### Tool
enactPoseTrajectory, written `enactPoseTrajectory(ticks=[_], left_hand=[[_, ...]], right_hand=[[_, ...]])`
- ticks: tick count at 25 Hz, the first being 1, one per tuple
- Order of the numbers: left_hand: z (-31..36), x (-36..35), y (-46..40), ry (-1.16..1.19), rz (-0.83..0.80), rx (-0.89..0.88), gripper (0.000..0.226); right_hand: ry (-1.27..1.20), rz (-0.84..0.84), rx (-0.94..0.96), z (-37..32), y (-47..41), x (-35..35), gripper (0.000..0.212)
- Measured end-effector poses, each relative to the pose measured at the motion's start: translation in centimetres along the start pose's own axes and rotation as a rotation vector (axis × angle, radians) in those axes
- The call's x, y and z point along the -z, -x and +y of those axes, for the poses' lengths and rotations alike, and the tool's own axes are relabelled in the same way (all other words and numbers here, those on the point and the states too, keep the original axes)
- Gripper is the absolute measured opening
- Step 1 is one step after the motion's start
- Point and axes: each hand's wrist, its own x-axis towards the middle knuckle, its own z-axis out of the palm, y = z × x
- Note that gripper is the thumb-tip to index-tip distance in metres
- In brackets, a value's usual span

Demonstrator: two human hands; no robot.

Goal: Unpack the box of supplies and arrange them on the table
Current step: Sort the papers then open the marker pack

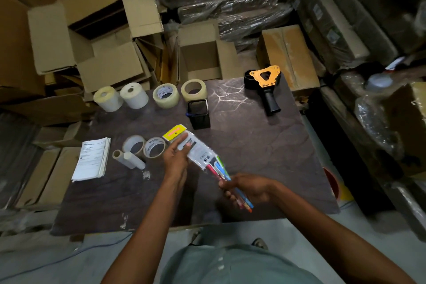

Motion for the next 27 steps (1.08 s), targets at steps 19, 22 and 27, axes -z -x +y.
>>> enactPoseTrajectory(ticks=[19, 22, 27], left_hand=[[-4.2, 7.0, -5.8, -0.342, -0.179, 0.160, 0.038], [-4.8, 7.3, -6.3, -0.386, -0.218, 0.125, 0.043], [-5.8, 7.8, -6.7, -0.461, -0.270, 0.128, 0.045]], right_hand=[[-0.145, 0.655, 0.975, -24.2, -14.7, -2.7, 0.016], [0.028, 0.764, 0.961, -23.6, -17.5, -2.8, 0.028], [0.431, 0.901, 0.948, -21.8, -18.3, -2.4, 0.028]])
